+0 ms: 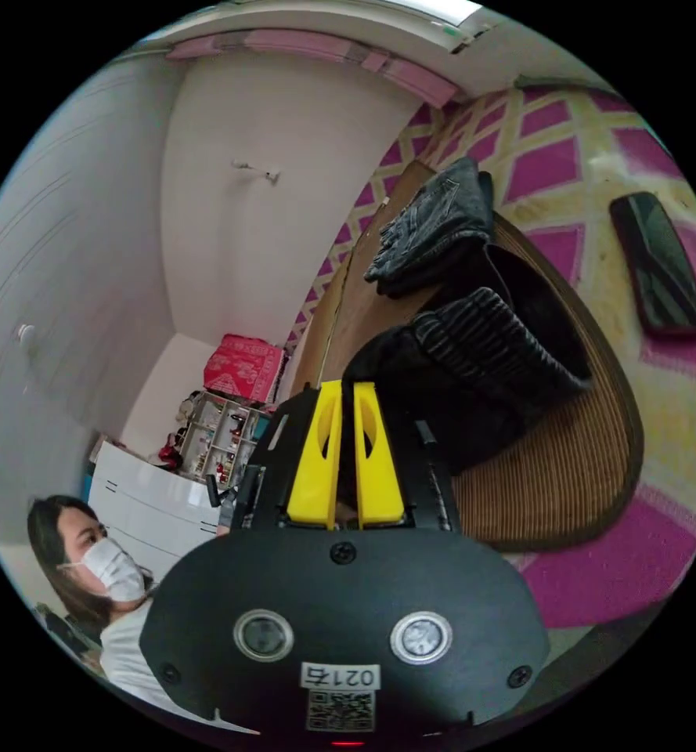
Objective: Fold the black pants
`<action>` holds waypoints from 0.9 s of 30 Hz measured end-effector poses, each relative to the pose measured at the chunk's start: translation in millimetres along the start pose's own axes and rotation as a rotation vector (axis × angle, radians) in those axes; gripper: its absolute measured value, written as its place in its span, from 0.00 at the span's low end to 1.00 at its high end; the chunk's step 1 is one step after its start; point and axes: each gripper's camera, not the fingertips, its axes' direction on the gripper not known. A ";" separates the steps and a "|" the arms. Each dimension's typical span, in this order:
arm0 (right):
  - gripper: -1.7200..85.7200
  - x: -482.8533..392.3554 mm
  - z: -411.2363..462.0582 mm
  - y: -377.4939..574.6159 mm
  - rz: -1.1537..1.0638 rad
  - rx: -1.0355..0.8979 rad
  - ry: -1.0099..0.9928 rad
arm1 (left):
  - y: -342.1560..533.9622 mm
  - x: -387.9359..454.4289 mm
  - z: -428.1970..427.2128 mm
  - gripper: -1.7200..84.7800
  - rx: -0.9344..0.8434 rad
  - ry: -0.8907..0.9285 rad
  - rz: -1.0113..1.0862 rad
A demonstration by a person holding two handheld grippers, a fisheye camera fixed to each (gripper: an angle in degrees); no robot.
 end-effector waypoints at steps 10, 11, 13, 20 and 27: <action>0.06 129.3 165.3 -130.6 0.182 -0.108 0.239 | -186.5 -24.8 199.2 0.01 -0.271 -0.014 -0.083; 0.07 140.0 170.2 -130.9 0.179 -0.098 0.225 | -191.6 -25.8 205.6 0.02 -0.273 -0.017 -0.081; 0.07 150.0 171.3 -127.2 0.161 -0.080 0.193 | -207.7 -32.4 215.2 0.02 -0.247 -0.039 -0.061; 0.11 185.2 156.3 -111.6 0.134 -0.015 0.052 | -215.6 -83.1 193.5 0.01 -0.156 -0.265 -0.168; 0.11 115.5 189.5 -66.9 -0.184 -0.128 0.122 | -192.0 -84.1 149.5 0.08 -0.023 -0.177 -0.062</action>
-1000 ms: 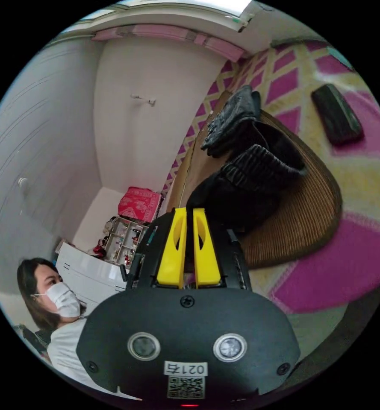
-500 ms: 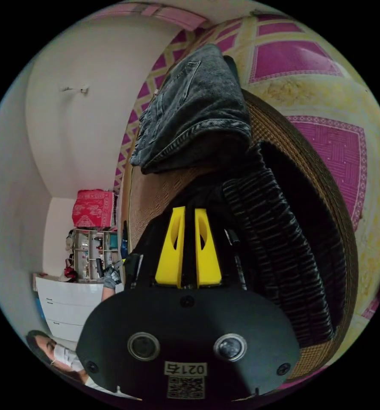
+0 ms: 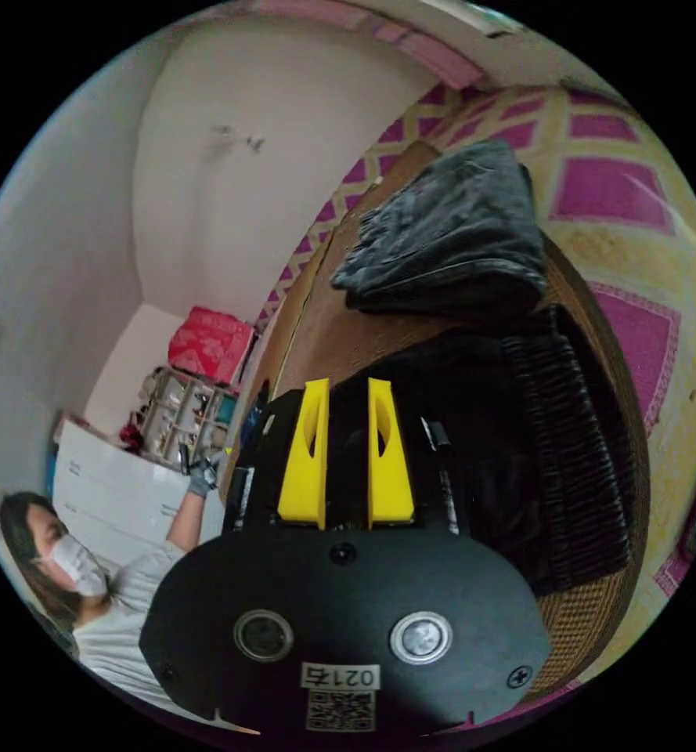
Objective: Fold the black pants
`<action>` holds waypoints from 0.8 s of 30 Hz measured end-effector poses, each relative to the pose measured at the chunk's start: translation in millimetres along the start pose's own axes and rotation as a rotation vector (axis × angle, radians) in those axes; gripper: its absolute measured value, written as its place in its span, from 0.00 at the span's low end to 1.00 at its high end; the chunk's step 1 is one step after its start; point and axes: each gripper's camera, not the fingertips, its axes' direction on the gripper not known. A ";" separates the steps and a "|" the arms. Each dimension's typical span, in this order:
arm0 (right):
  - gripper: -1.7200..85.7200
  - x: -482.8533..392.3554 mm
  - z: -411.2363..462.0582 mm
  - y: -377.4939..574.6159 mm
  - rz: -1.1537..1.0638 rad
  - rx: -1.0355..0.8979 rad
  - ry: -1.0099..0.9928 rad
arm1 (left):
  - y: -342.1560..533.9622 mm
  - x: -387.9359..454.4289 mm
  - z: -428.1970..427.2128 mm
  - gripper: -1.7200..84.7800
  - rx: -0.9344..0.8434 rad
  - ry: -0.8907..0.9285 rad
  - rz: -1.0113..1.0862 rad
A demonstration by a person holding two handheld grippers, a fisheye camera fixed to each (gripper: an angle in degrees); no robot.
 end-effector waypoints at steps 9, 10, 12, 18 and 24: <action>0.11 -8.6 71.1 86.2 -0.078 -0.152 -0.150 | 39.9 -53.9 20.7 0.16 -0.054 0.272 -0.197; 0.11 -6.7 73.6 92.0 -0.076 -0.159 -0.155 | 44.0 -62.2 20.3 0.16 -0.036 0.321 -0.232; 0.10 3.7 79.9 114.4 -0.062 -0.180 -0.192 | 49.0 -74.8 20.2 0.16 -0.020 0.376 -0.281; 0.10 37.9 85.1 161.6 -0.024 -0.176 -0.232 | 51.0 -100.7 41.0 0.11 -0.016 0.549 -0.384; 0.09 74.6 85.7 204.5 0.009 -0.146 -0.246 | 28.8 -100.8 -6.8 0.02 0.120 0.438 -0.270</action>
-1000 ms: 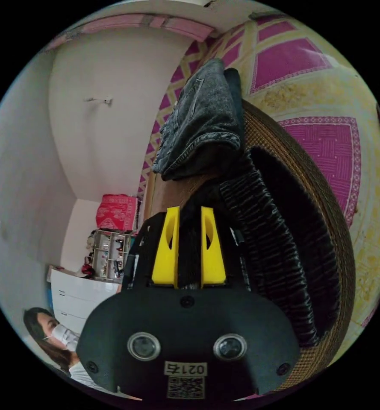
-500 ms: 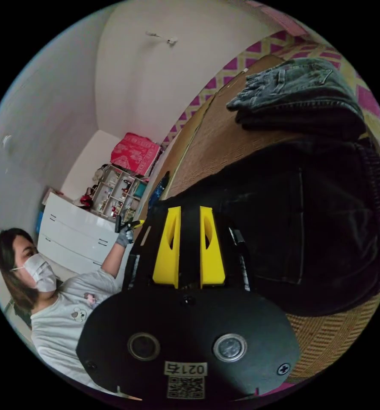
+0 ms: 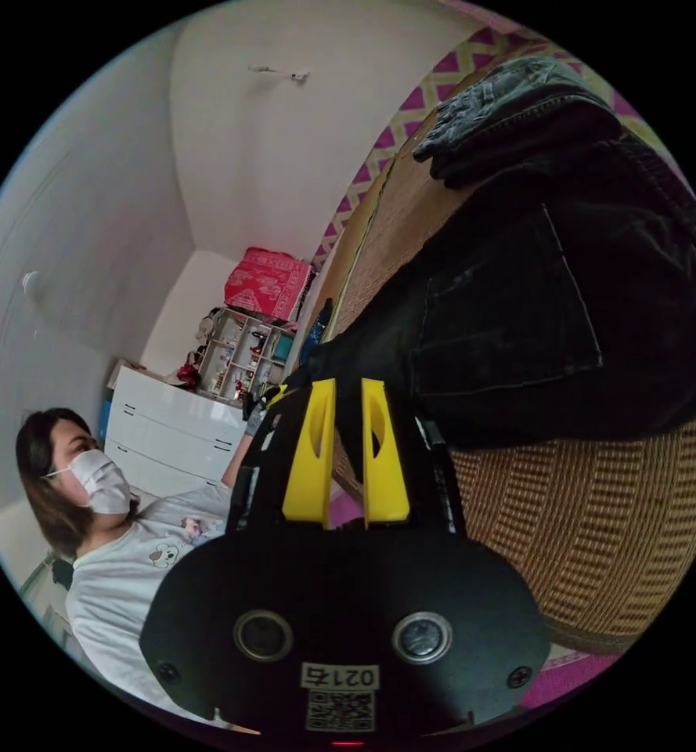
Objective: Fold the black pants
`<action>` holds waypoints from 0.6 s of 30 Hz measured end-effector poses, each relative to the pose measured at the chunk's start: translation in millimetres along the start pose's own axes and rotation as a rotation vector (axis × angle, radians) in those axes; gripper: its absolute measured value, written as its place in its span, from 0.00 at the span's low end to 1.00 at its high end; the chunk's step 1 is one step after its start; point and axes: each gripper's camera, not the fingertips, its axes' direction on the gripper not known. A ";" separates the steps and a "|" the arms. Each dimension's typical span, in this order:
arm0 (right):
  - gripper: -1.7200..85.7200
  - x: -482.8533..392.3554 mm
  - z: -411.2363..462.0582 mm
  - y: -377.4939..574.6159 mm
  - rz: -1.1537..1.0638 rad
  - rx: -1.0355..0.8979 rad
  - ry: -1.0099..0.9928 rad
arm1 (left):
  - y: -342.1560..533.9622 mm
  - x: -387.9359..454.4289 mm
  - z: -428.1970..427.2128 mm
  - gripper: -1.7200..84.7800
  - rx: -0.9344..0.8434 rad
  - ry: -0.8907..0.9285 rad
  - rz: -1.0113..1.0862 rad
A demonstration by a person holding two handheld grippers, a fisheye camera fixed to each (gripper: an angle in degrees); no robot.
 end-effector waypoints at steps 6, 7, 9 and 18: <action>0.08 43.2 12.6 41.7 0.023 0.026 0.011 | -28.5 52.0 -18.9 0.01 -0.001 -0.357 0.307; 0.08 47.8 15.7 45.6 0.025 0.026 0.011 | -33.0 47.1 -12.6 0.01 -0.032 -0.389 0.304; 0.08 63.4 32.4 59.9 0.021 0.014 0.028 | -38.6 30.5 5.5 0.01 -0.108 -0.422 0.275; 0.09 58.6 158.7 100.4 -0.305 -0.199 0.388 | -25.6 -19.9 37.1 0.03 -0.180 -0.371 0.174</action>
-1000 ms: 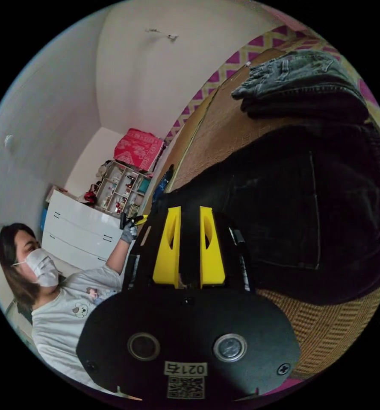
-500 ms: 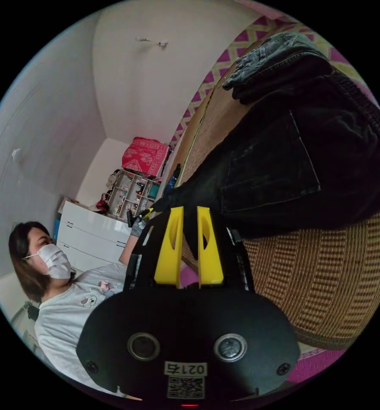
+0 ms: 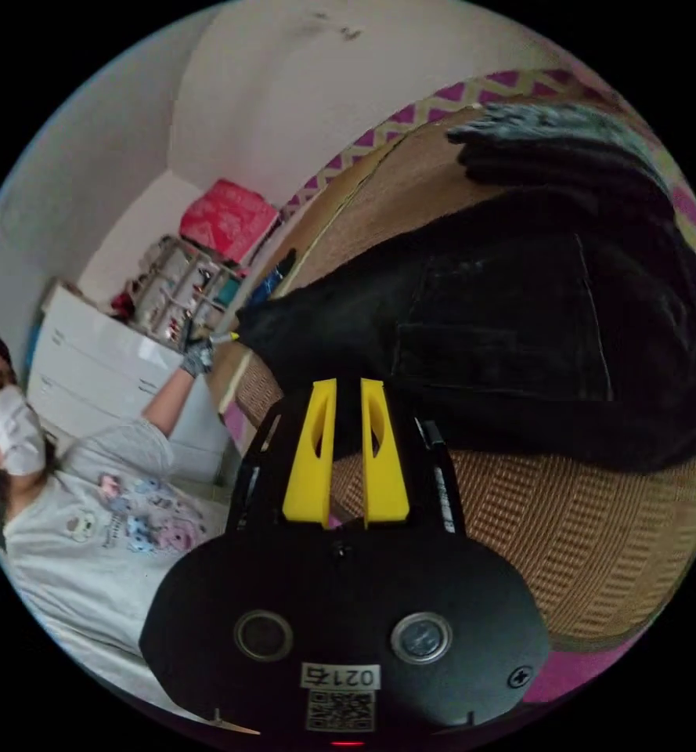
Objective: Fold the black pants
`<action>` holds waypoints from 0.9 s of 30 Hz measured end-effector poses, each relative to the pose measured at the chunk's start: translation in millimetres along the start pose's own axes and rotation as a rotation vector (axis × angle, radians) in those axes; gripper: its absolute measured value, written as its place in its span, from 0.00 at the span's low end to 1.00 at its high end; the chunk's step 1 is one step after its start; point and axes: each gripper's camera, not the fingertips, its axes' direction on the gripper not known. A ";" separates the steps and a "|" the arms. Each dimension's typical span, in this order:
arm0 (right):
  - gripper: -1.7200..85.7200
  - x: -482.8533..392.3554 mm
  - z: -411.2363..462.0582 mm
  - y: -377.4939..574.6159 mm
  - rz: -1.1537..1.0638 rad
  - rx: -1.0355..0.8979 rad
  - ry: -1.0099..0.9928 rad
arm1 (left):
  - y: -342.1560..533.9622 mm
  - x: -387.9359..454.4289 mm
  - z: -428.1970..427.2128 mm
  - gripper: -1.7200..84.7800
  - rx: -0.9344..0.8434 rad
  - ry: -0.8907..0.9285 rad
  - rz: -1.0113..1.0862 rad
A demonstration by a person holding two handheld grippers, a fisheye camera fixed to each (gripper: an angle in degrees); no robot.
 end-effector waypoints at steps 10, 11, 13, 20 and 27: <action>0.12 -112.6 154.3 81.2 -0.598 -0.197 0.307 | 33.1 35.5 -37.3 0.01 0.163 -0.098 0.026; 0.13 -121.4 175.1 97.2 -0.647 -0.227 0.353 | 35.6 40.2 -38.9 0.01 0.174 -0.103 0.036; 0.13 -128.5 209.9 120.6 -0.720 -0.285 0.472 | 45.5 61.0 -40.9 0.01 0.205 -0.112 0.082; 0.04 -106.3 270.6 162.5 -0.721 -0.283 0.680 | 75.0 107.0 -39.2 0.01 0.316 -0.212 0.126; 0.03 -74.9 283.7 177.5 -0.623 -0.279 0.590 | 83.5 83.0 -28.3 0.01 0.376 -0.321 -0.011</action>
